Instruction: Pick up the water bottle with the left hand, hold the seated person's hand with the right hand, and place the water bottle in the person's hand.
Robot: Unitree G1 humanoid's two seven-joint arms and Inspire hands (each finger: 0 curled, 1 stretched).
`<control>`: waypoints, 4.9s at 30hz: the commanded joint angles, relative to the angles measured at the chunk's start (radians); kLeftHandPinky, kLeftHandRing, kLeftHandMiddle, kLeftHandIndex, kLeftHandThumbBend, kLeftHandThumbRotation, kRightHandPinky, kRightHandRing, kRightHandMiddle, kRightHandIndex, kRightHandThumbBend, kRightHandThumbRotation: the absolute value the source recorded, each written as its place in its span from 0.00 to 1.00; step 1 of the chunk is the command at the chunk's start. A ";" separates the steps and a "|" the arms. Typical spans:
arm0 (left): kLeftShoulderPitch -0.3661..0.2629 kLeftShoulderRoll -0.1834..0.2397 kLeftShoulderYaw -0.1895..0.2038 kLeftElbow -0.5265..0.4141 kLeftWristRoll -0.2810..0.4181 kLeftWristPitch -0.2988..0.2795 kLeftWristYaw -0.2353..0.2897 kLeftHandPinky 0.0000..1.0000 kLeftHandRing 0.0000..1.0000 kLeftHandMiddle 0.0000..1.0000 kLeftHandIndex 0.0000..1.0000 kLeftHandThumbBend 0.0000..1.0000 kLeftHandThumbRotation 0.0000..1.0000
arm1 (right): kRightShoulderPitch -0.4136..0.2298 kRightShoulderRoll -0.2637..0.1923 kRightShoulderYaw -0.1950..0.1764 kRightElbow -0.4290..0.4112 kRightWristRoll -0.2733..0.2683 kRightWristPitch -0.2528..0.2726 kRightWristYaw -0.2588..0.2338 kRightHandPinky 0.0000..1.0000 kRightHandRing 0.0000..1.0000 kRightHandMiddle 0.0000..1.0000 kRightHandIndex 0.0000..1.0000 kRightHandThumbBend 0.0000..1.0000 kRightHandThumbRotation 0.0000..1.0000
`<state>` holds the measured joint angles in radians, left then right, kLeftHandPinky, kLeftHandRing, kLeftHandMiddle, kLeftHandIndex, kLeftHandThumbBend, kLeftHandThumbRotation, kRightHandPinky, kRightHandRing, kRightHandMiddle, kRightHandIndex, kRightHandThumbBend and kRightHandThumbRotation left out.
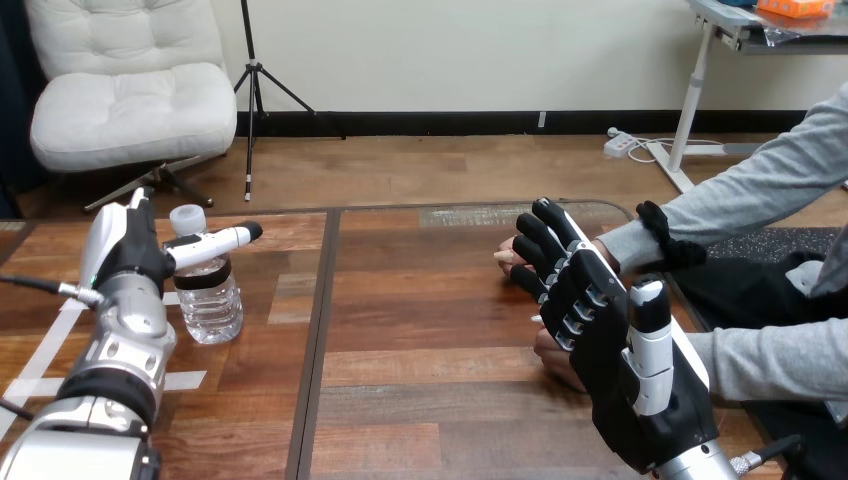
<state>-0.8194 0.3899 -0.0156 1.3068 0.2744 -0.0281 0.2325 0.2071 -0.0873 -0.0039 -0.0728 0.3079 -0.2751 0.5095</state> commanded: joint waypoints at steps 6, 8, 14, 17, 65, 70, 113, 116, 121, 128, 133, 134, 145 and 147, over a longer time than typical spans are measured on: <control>-0.099 0.027 -0.013 0.000 0.012 0.006 -0.018 0.87 0.95 0.95 0.94 1.00 0.33 | -0.022 -0.005 0.003 -0.051 0.008 -0.018 -0.003 1.00 1.00 0.99 0.99 0.94 1.00; -0.103 0.026 -0.009 0.001 0.008 0.014 -0.023 0.86 0.94 0.95 0.94 1.00 0.31 | -0.022 -0.005 0.002 -0.051 0.008 -0.019 -0.003 1.00 1.00 0.99 0.99 0.94 1.00; -0.115 0.024 -0.013 0.004 0.011 0.048 -0.040 0.81 0.92 0.95 0.93 1.00 0.27 | -0.021 -0.005 0.002 -0.052 0.008 -0.018 -0.004 1.00 1.00 0.98 0.99 0.93 1.00; -0.120 0.026 -0.025 0.005 0.022 0.062 -0.050 0.79 0.91 0.94 0.93 1.00 0.26 | -0.021 -0.005 0.002 -0.052 0.008 -0.019 -0.003 1.00 1.00 0.98 0.99 0.93 1.00; -0.131 0.028 -0.083 0.015 0.076 0.147 -0.042 0.74 0.86 0.90 0.90 0.95 0.23 | -0.011 -0.008 0.000 -0.060 0.020 -0.019 0.006 1.00 1.00 0.99 1.00 0.93 1.00; -0.129 0.023 -0.084 0.016 0.074 0.152 -0.001 0.71 0.84 0.88 0.88 0.93 0.22 | -0.012 -0.007 0.000 -0.054 0.019 -0.029 0.008 1.00 1.00 0.99 0.99 0.93 1.00; -0.104 0.008 -0.025 0.013 0.039 0.025 0.220 0.46 0.53 0.57 0.54 0.72 0.00 | -0.013 -0.002 -0.002 -0.058 0.029 -0.026 0.007 1.00 1.00 0.98 0.99 0.95 1.00; -0.107 0.008 -0.026 0.013 0.040 0.032 0.218 0.46 0.53 0.56 0.54 0.72 0.00 | -0.010 -0.003 -0.002 -0.063 0.029 -0.026 0.007 1.00 1.00 0.98 0.99 0.95 1.00; -0.111 0.009 -0.027 0.012 0.040 0.036 0.207 0.45 0.53 0.56 0.54 0.72 0.00 | -0.010 -0.002 -0.003 -0.060 0.027 -0.035 0.007 1.00 1.00 0.98 0.99 0.95 1.00; -0.116 0.011 -0.019 0.013 0.032 0.050 0.187 0.46 0.54 0.57 0.54 0.76 0.00 | -0.006 -0.001 -0.003 -0.062 0.031 -0.034 0.007 1.00 1.00 0.98 0.99 0.94 1.00; -0.124 0.010 -0.008 0.015 0.022 0.067 0.161 0.47 0.55 0.59 0.57 0.80 0.00 | -0.006 0.001 -0.003 -0.061 0.033 -0.034 0.006 1.00 1.00 0.98 0.99 0.94 1.00; -0.124 0.011 -0.003 0.015 0.017 0.069 0.151 0.47 0.56 0.59 0.58 0.80 0.00 | -0.007 0.001 -0.003 -0.061 0.032 -0.035 0.005 1.00 1.00 0.98 0.99 0.94 1.00; -0.125 0.019 -0.028 0.016 0.044 0.081 0.123 0.58 0.67 0.71 0.71 0.86 0.01 | -0.005 -0.002 -0.003 -0.066 0.027 -0.035 0.002 1.00 1.00 0.98 1.00 0.94 1.00; -0.125 0.022 -0.040 0.016 0.054 0.085 0.113 0.62 0.71 0.74 0.74 0.87 0.03 | -0.004 -0.001 -0.002 -0.067 0.030 -0.033 0.003 1.00 1.00 0.98 1.00 0.94 1.00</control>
<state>-0.8725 0.3909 -0.0269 1.3301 0.3018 0.0533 0.3556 0.2324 -0.0868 -0.0041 -0.0767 0.3200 -0.2832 0.5141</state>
